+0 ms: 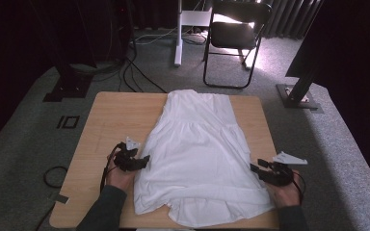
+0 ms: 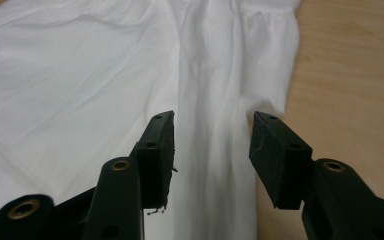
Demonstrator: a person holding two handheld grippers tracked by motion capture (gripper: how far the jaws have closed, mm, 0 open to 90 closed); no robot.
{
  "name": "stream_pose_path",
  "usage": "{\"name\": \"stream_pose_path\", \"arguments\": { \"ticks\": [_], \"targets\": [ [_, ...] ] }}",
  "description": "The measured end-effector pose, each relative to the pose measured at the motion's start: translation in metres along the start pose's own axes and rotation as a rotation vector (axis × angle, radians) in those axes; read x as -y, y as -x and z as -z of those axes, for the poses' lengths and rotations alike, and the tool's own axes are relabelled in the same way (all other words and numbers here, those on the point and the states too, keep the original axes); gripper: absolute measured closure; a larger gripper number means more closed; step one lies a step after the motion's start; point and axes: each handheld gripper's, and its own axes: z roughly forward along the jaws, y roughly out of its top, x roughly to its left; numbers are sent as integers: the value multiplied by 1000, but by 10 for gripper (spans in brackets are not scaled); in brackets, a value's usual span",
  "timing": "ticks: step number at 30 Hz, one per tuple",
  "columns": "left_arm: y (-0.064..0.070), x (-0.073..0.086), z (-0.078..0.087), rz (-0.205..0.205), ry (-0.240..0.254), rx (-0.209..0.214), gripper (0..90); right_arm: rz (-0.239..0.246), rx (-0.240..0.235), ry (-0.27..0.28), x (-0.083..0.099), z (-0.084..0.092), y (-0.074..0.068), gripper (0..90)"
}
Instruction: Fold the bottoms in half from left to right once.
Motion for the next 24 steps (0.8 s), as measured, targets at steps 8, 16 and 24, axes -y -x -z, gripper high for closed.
{"name": "stream_pose_path", "arguments": {
  "ticks": [8,16,24],
  "targets": [
    [-18,-37,-32,52,-5,-10,397,31,1,-42,-43,-54,-1,515],
    [-26,-50,-66,99,-53,7,389,18,37,-56,-79,-102,5,396],
    [-26,-50,-83,117,-67,11,399,-14,76,-97,-96,-143,17,430]
  ]
}}
